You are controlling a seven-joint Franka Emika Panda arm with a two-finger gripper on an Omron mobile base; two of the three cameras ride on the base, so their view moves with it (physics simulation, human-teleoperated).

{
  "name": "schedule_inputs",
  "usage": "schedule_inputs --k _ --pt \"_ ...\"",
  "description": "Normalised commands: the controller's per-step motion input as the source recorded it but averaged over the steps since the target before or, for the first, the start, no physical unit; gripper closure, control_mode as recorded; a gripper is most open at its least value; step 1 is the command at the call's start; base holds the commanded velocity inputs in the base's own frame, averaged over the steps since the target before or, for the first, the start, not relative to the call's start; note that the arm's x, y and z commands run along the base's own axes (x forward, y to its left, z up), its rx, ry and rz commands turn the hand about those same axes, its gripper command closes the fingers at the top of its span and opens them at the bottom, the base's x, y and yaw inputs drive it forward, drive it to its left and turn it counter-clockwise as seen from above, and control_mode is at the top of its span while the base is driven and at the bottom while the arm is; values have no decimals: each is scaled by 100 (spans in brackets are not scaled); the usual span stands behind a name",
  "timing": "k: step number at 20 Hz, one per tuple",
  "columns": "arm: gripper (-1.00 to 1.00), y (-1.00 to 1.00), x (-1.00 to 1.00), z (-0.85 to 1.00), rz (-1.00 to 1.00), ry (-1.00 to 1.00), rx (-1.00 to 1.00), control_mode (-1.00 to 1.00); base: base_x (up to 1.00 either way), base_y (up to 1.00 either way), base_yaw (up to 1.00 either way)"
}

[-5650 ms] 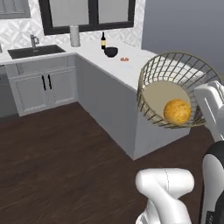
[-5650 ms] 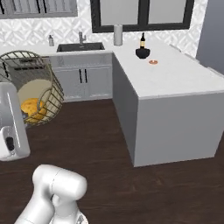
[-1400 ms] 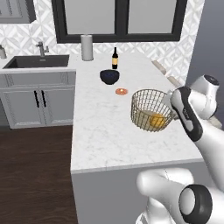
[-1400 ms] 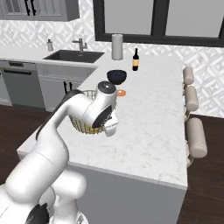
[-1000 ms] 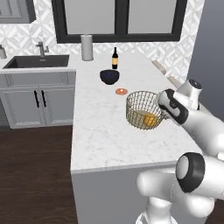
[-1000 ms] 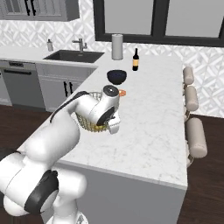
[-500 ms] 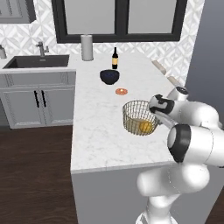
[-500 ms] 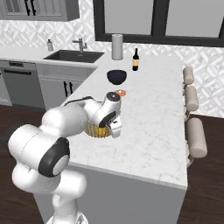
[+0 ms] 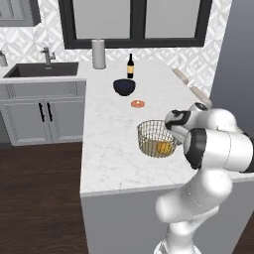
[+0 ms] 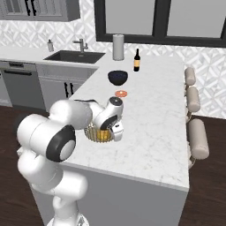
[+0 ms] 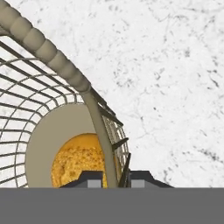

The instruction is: Open the cabinet, pick up the bread from the cabinet and place it in the basket. Then move the basket to the dining counter.

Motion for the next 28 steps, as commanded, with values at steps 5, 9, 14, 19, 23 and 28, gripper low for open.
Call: schedule_inputs --k 5,9,14,19,23,28 --pt "-100 9 17 -42 0 3 0 -100 0 0 0" --pt "-100 7 -4 -4 0 -4 0 -100 0 0 0" --pt "-100 0 -41 6 0 -12 1 -100 0 0 0" --pt "-100 1 -70 38 3 -10 0 -100 0 0 0" --pt "-100 2 -92 88 15 -3 0 -100 0 0 0" --pt "-100 27 -99 87 13 -6 0 -100 0 0 0"
